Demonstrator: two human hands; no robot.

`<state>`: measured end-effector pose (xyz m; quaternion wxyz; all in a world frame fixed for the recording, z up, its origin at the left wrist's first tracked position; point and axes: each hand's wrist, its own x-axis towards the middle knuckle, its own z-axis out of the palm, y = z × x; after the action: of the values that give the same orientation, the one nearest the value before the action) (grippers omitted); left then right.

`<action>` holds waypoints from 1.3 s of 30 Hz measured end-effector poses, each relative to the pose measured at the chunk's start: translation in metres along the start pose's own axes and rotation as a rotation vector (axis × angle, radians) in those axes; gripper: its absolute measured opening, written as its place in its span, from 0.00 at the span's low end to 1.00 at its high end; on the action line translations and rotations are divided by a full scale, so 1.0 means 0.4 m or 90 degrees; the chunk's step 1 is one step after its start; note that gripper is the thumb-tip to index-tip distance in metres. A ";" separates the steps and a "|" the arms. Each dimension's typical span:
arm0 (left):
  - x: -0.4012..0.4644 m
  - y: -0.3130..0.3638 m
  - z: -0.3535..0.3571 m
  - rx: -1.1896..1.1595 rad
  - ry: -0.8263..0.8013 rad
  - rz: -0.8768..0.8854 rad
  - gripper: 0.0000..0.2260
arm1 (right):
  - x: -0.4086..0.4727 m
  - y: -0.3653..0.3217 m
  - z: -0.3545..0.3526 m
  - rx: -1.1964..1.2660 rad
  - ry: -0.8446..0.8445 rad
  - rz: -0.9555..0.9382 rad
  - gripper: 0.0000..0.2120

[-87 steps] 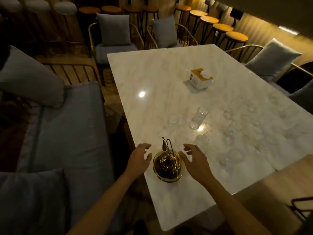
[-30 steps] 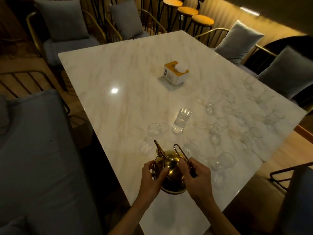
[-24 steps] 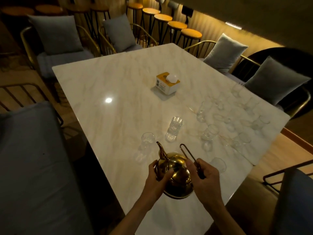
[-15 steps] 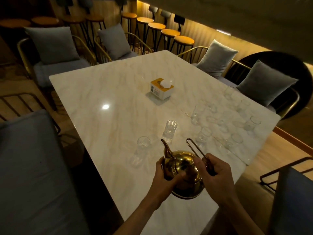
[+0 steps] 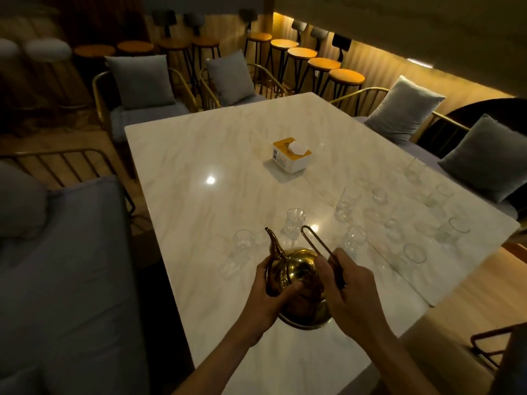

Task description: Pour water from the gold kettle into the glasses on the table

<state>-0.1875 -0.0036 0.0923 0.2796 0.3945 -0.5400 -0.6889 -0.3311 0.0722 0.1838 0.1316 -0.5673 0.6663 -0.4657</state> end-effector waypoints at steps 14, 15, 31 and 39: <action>0.094 -0.007 -0.127 -0.031 0.020 -0.025 0.36 | 0.113 0.041 0.157 0.001 0.050 -0.022 0.17; 0.104 -0.008 -0.142 -0.038 0.009 -0.033 0.36 | 0.125 0.036 0.172 0.002 0.060 -0.021 0.19; 0.269 -0.043 -0.352 -0.032 -0.168 -0.134 0.30 | 0.238 0.010 0.384 -0.012 0.137 0.212 0.19; 0.312 -0.081 -0.373 -0.028 -0.243 -0.206 0.32 | 0.217 0.028 0.426 -0.031 0.159 0.284 0.19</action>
<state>-0.1267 -0.1745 0.0150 0.0673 0.3326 -0.4978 -0.7982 -0.2460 -0.0852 0.1152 0.1338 -0.3473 0.7973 -0.4752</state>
